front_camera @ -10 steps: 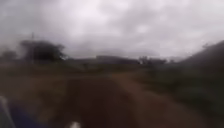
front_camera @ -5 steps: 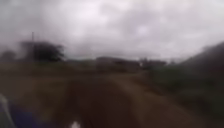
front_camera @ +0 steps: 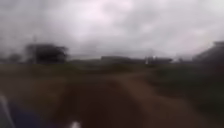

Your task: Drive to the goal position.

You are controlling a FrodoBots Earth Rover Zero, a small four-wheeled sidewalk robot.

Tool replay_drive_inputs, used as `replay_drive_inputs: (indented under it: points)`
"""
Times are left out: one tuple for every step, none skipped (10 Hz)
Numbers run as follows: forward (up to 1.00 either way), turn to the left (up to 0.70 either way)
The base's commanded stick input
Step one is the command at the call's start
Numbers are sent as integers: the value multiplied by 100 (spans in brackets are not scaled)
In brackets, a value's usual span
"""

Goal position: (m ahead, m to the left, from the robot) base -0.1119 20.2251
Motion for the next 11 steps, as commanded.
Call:
replay_drive_inputs:
  points:
    - [70, 35]
    - [70, 35]
    - [70, 35]
    - [70, 35]
    - [70, 35]
    - [70, 35]
    - [70, 35]
    - [70, 35]
    - [70, 31]
    - [70, 23]
    - [70, 15]
